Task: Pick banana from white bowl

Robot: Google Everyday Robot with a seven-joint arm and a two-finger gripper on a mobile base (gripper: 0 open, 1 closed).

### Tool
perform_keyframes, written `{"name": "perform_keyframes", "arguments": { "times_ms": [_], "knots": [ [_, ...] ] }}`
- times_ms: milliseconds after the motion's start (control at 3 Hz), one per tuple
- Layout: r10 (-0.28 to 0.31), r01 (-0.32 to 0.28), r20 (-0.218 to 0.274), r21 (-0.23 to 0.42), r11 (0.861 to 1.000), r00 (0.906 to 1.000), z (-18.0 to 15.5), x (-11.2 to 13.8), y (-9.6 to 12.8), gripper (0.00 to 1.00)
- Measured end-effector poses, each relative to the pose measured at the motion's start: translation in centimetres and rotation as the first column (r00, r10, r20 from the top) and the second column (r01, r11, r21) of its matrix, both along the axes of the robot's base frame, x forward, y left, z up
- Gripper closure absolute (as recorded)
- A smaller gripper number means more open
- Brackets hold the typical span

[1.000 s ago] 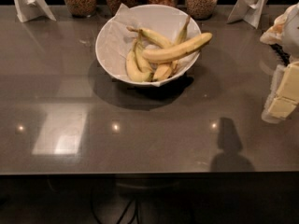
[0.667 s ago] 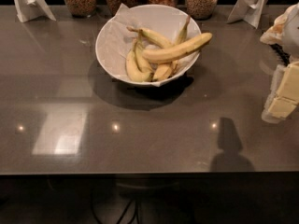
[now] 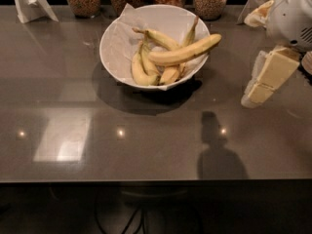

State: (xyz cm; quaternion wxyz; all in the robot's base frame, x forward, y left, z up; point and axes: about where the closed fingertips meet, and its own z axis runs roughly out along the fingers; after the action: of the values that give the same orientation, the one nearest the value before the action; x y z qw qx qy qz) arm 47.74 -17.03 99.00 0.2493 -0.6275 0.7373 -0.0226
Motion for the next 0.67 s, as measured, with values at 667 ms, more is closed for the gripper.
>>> {"name": "perform_keyframes", "arguments": {
  "times_ms": [667],
  "knots": [
    [0.083, -0.088, 0.123, 0.037, 0.995, 0.989, 0.9, 5.4, 3.3, 0.0]
  ]
}}
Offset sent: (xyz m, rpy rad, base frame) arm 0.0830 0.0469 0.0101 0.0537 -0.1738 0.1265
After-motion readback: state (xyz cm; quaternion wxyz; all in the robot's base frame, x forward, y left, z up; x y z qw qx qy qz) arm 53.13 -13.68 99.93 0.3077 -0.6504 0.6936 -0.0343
